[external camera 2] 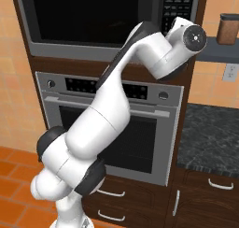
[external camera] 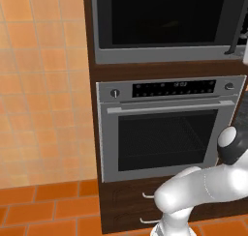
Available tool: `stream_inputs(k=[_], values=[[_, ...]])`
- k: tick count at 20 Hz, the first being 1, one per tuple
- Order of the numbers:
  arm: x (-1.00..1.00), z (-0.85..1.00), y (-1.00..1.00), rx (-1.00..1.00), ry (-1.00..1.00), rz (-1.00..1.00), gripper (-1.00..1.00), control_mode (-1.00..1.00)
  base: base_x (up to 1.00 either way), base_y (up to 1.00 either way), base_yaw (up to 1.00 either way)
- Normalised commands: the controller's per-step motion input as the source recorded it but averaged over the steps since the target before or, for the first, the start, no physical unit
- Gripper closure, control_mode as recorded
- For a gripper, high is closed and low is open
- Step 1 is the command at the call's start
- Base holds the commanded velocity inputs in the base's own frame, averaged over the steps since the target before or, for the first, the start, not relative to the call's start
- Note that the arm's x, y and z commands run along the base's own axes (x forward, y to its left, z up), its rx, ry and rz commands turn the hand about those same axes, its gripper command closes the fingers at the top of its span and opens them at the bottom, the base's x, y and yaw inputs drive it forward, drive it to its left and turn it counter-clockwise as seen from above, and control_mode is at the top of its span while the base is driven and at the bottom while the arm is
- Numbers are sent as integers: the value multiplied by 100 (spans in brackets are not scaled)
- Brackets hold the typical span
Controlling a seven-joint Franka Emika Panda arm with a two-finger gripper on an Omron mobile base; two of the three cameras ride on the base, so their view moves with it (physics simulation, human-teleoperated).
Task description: Pick the corn from the sink and place it in the bowl. Then pick the bowl and place it in the microwave. Then close the microwave door and press the start button.
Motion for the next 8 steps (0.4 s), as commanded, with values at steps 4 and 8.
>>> stream_inputs(k=[4, 8], values=[[-2, -40, 8, 3, 0, 0, -100, -100, 0, 0, 0], [-11, -25, 35, 2, 0, 0, -100, -100, 0, 0, 0]])
